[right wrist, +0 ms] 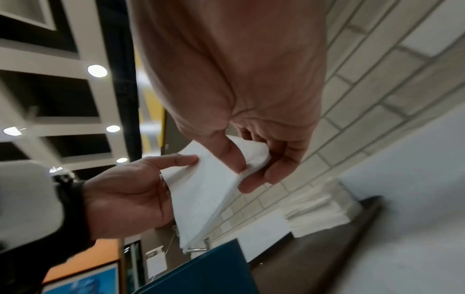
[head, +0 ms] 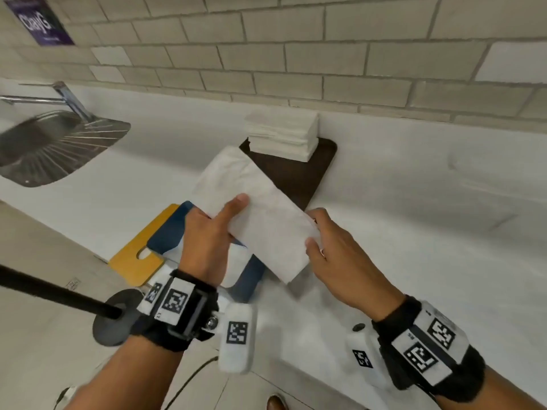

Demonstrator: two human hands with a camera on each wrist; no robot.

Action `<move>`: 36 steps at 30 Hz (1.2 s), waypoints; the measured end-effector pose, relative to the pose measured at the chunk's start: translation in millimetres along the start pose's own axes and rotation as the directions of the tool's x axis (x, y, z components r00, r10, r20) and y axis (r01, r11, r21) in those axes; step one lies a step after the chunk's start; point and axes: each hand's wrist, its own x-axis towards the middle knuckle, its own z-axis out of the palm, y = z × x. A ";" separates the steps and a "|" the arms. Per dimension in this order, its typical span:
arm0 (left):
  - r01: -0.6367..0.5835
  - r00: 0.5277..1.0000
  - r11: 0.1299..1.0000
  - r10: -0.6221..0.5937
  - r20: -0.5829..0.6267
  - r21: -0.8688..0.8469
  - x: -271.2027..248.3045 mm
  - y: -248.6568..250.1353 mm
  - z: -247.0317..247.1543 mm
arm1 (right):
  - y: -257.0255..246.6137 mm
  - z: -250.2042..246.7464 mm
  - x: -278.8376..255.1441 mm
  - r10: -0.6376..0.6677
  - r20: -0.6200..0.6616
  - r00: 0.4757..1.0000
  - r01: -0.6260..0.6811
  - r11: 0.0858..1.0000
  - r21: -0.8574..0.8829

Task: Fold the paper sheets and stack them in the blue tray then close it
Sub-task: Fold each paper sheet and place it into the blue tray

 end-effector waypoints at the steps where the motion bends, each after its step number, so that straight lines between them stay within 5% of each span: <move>1: -0.026 0.999 0.998 0.028 -0.041 0.056 11.0 12.5 -25.2 | -10.9 12.0 9.5 -0.038 0.010 0.999 0.039 0.995 -0.090; 5: -0.096 0.993 0.863 0.118 -0.012 0.497 51.1 41.8 -111.8 | -47.9 57.3 48.9 -0.167 0.079 0.983 0.184 0.860 -0.475; 9: -0.226 0.974 0.504 0.103 0.201 0.834 78.9 37.3 -153.0 | -59.7 94.7 77.6 -0.115 0.231 0.966 0.243 0.709 -0.662; 14: -0.438 0.880 0.170 -0.121 0.460 0.883 93.5 15.4 -153.2 | -55.3 118.7 90.1 0.058 0.393 0.918 0.269 0.637 -0.722; 17: -0.558 0.823 -0.011 -0.140 0.551 0.830 97.1 8.5 -150.9 | -50.7 126.6 94.7 0.147 0.464 0.874 0.279 0.629 -0.726; 20: -0.672 0.736 -0.065 -0.166 0.656 0.737 91.3 4.1 -141.9 | -50.1 132.0 97.6 0.201 0.490 0.848 0.285 0.606 -0.743; 24: -0.651 0.683 -0.149 -0.544 0.488 0.745 97.6 -6.9 -129.2 | -60.3 128.7 98.0 0.170 0.445 0.879 0.243 0.645 -0.725; 28: -0.624 0.620 -0.141 -0.689 0.377 0.769 108.2 -12.8 -119.4 | -68.4 90.3 81.0 -0.019 0.269 0.963 0.143 0.882 -0.448; 31: -0.625 0.593 -0.139 -0.725 0.351 0.768 114.9 -14.2 -118.6 | -41.5 26.8 51.6 0.029 0.059 0.998 -0.012 0.963 -0.269; 34: -0.644 0.588 -0.147 -0.723 0.363 0.751 113.0 -7.9 -116.3 | 37.8 -44.0 15.7 0.246 -0.158 0.956 -0.288 0.885 -0.366; 36: -0.639 0.638 -0.142 -0.647 0.418 0.756 109.8 7.4 -115.0 | 97.3 -81.6 -11.1 0.510 -0.201 0.836 -0.529 0.655 -0.539</move>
